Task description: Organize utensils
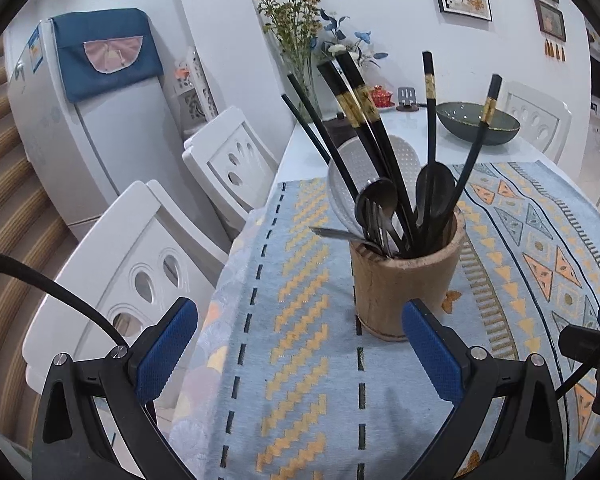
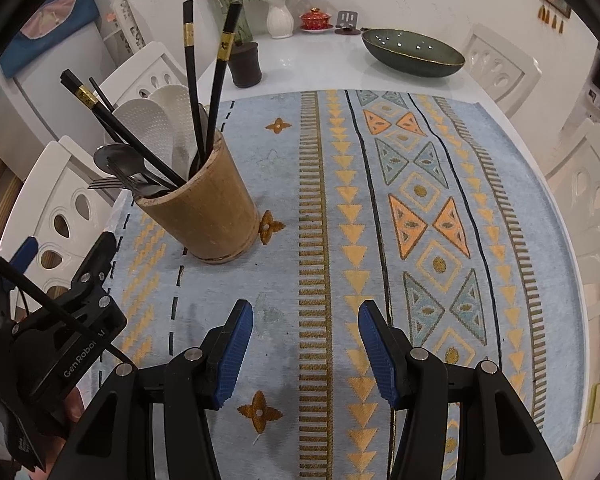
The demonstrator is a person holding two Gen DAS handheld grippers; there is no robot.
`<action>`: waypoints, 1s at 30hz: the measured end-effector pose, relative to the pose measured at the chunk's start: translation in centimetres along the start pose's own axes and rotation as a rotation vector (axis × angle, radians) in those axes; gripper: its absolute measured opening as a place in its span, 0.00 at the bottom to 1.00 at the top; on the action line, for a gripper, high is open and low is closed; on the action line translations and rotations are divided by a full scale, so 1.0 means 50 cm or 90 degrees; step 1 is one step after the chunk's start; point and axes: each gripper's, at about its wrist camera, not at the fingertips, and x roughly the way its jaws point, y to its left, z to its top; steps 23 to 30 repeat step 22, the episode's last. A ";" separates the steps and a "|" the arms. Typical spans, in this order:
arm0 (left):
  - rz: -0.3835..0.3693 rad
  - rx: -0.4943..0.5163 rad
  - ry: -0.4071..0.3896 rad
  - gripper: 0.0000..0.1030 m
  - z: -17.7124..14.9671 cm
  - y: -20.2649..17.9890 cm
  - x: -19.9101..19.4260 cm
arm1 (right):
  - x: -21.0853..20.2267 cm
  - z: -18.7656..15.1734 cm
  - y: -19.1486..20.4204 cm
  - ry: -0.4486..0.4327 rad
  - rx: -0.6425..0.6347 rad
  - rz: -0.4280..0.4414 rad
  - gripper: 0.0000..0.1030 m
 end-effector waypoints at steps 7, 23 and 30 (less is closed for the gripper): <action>0.004 -0.004 0.006 1.00 -0.006 0.010 -0.007 | -0.015 -0.010 0.005 -0.006 -0.005 -0.001 0.51; 0.010 -0.013 0.020 1.00 -0.027 0.026 0.000 | -0.025 -0.034 0.019 -0.013 -0.020 -0.002 0.52; 0.010 -0.013 0.020 1.00 -0.027 0.026 0.000 | -0.025 -0.034 0.019 -0.013 -0.020 -0.002 0.52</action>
